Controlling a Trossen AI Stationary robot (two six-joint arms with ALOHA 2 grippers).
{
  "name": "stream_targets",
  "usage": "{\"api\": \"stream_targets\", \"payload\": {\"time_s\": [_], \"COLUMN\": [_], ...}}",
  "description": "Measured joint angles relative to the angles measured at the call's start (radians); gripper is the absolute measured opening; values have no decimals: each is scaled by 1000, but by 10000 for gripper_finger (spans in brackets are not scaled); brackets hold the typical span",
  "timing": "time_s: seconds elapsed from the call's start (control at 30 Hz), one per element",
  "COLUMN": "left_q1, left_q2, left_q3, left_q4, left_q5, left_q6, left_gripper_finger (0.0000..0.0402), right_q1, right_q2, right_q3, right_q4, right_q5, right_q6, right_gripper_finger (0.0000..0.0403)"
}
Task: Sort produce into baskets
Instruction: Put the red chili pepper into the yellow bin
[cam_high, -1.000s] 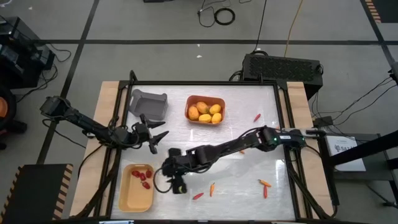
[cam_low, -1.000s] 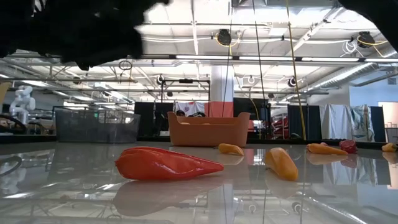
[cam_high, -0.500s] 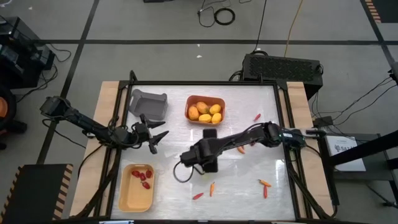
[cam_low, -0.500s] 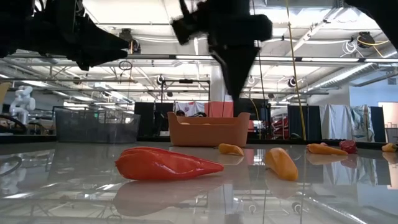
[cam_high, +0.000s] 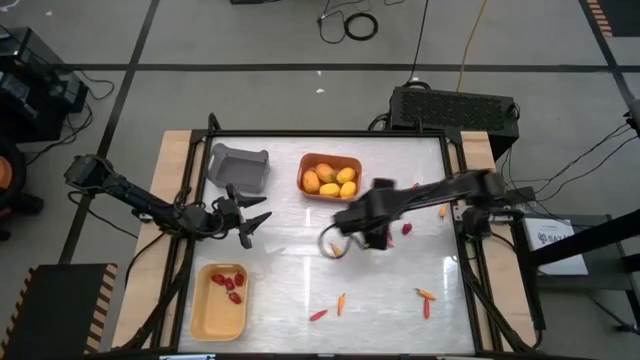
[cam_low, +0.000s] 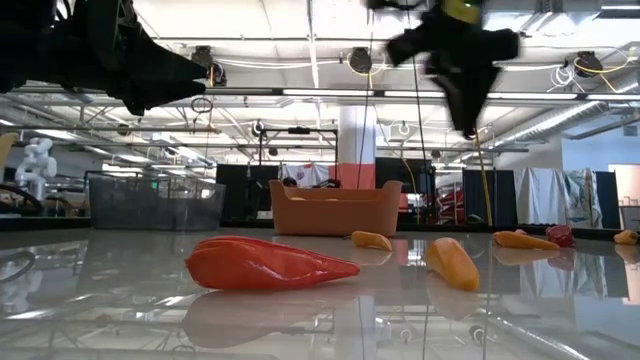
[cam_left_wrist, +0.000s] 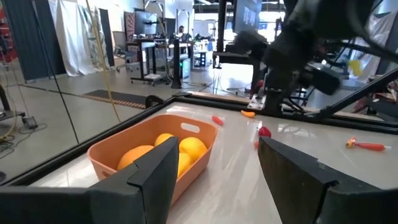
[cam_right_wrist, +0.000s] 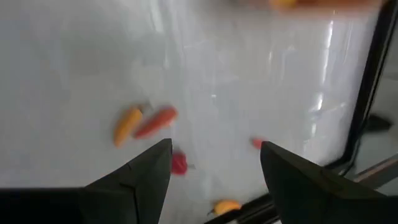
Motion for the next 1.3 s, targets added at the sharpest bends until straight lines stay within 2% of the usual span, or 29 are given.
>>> {"api": "stream_targets", "payload": {"time_s": [0.13,0.23,0.33,0.47,0.57,0.83,1.3], "left_q1": [0,0,0,0,0,0,0], "left_q2": [0,0,0,0,0,0,0], "left_q3": [0,0,0,0,0,0,0], "left_q4": [2,2,3,3,4,4,3], "left_q5": [2,2,2,2,2,1,1], "left_q6": [-1,0,-1,-1,-1,-1,0], "left_gripper_finger": [228,228,228,228,228,228,228], "right_q1": [-18,-22,-22,-19,-19,-19,-23], "right_q2": [-231,-369,-457,-516,-515,-459,-248], "right_q3": [-296,-482,-620,-735,-767,-767,-767], "right_q4": [126,239,351,487,539,544,549], "right_q5": [-6,-10,-16,-64,-115,-120,-198], "right_q6": [87,93,19,-174,-241,-244,-273], "right_gripper_finger": [235,235,235,235,235,235,235]}}
